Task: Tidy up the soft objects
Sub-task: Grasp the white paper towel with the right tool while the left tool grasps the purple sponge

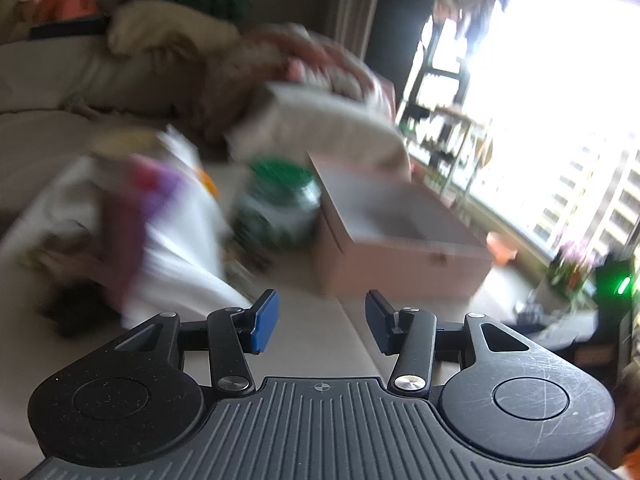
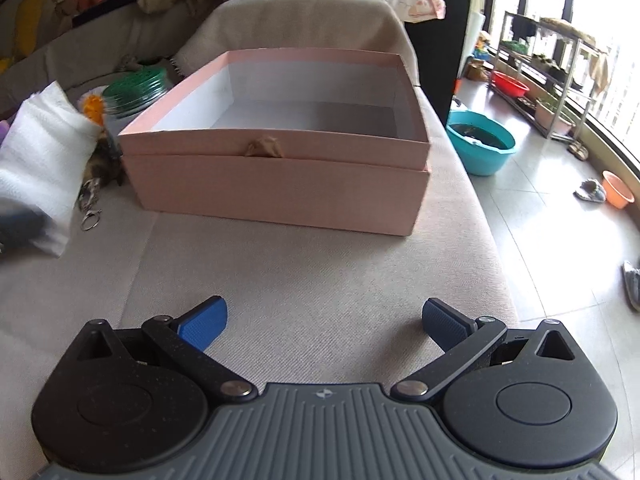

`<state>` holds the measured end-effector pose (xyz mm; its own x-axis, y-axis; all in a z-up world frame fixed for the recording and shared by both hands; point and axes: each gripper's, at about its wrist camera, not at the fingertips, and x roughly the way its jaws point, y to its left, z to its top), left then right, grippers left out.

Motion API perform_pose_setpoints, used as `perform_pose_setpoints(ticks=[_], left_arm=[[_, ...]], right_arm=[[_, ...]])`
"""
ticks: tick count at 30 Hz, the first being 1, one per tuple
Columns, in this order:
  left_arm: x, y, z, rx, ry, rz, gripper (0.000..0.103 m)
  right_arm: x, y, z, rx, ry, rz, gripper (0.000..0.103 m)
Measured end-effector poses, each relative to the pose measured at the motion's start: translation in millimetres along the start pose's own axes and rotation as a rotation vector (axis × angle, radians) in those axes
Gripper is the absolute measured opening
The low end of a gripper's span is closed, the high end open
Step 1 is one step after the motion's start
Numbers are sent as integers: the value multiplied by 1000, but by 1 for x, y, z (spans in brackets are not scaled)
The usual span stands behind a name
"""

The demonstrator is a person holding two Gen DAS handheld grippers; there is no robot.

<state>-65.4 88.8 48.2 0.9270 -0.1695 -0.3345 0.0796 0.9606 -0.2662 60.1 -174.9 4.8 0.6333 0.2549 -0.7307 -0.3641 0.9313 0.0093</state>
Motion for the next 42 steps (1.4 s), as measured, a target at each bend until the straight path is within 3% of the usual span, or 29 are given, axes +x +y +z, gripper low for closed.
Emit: perform_pose_setpoints(ticks=[3, 6, 8, 9, 11, 13, 19, 23, 29, 31, 34, 36, 37, 42], left_arm=[[-33, 46, 21, -55, -79, 96, 53], [-44, 107, 33, -224, -11, 242, 52], [-44, 137, 32, -360, 75, 246, 52], [-45, 143, 31, -394, 84, 208, 52], [-42, 139, 29, -340, 79, 134, 52], [-33, 122, 30, -229, 70, 110, 52], [15, 76, 32, 24, 96, 150, 52], [15, 82, 30, -12, 124, 105, 53], [-26, 114, 32, -133, 47, 111, 52], [-38, 122, 31, -146, 23, 100, 52], [-45, 126, 30, -133, 21, 98, 52], [-44, 125, 29, -121, 32, 83, 52], [-43, 123, 28, -107, 37, 76, 52], [-25, 109, 23, -37, 64, 66, 52]], right_arm=[[-2, 9, -2, -24, -2, 22, 103], [-4, 26, 6, -90, -8, 83, 99], [-8, 35, 14, -86, -45, 114, 99], [-11, 41, 20, -83, -67, 127, 99], [-17, 53, 29, -92, -106, 165, 99], [-21, 64, 34, -111, -142, 194, 99], [-36, 86, 30, -223, -210, 256, 99], [-46, 101, 24, -313, -228, 321, 99], [-34, 153, 32, -445, -252, 416, 97], [-18, 176, 38, -504, -240, 425, 92], [7, 202, 43, -579, -184, 445, 69], [15, 211, 47, -625, -159, 426, 15], [14, 210, 51, -628, -147, 417, 9], [-48, 168, 88, -452, -266, 442, 6]])
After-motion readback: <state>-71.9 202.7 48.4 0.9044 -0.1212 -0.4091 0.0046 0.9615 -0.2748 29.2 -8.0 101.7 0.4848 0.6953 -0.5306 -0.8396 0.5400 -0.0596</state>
